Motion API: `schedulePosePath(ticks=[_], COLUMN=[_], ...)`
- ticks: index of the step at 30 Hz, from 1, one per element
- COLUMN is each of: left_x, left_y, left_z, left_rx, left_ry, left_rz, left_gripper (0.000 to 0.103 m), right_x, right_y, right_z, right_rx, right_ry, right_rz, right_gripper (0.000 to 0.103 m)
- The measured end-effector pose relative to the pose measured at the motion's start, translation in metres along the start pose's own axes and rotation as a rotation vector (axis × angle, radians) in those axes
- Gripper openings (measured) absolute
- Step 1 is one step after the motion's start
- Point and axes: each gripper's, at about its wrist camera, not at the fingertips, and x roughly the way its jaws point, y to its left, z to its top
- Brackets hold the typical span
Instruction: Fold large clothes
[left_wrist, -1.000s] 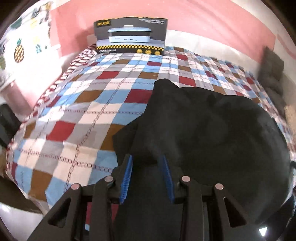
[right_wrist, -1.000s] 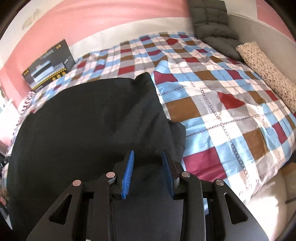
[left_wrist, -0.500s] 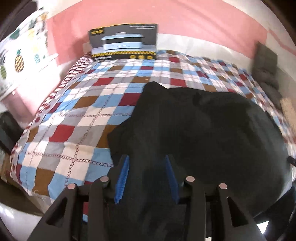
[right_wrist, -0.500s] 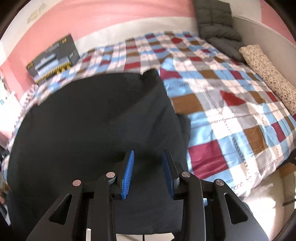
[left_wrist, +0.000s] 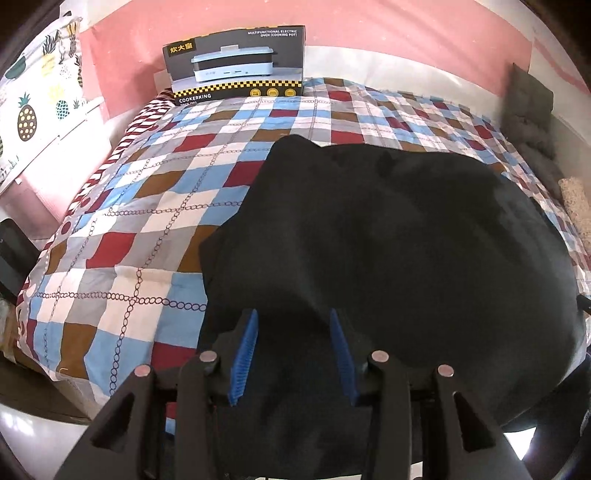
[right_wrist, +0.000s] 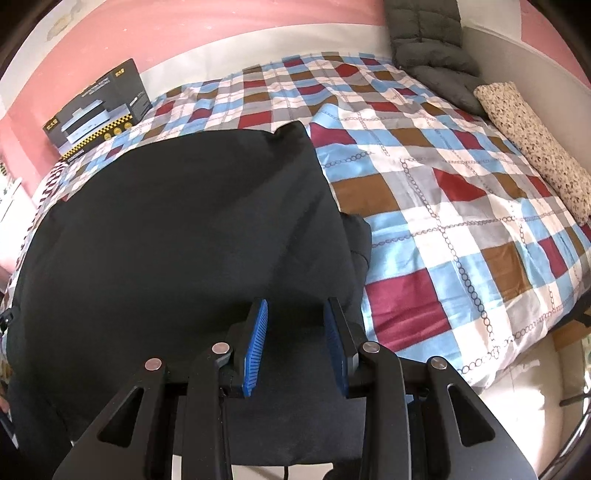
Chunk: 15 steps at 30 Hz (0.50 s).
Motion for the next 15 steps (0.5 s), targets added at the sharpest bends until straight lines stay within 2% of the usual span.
schedulePosePath(ticks=[4, 7, 11, 13, 15], left_x=[-0.002, 0.001, 0.011, 0.015, 0.02], left_y=[0.001, 0.005, 0.013, 0.018, 0.028], left_z=[0.005, 0.006, 0.008, 0.009, 0.012], left_rx=[-0.004, -0.014, -0.027, -0.035, -0.065], left_ry=[-0.017, -0.015, -0.001, -0.003, -0.004], left_rz=[0.005, 0.005, 0.02, 0.025, 0.016], left_gripper=[0.043, 0.05, 0.051, 0.053, 0.06], right_x=[0.001, 0.004, 0.012, 0.015, 0.019], right_y=[0.002, 0.002, -0.003, -0.009, -0.015], right_z=[0.004, 0.005, 0.008, 0.009, 0.01], right_rx=[-0.01, -0.011, -0.007, 0.003, 0.019], right_ry=[-0.012, -0.013, 0.0, 0.004, 0.009], right_rz=[0.02, 0.021, 0.02, 0.025, 0.032], right_gripper=[0.053, 0.055, 0.067, 0.068, 0.071])
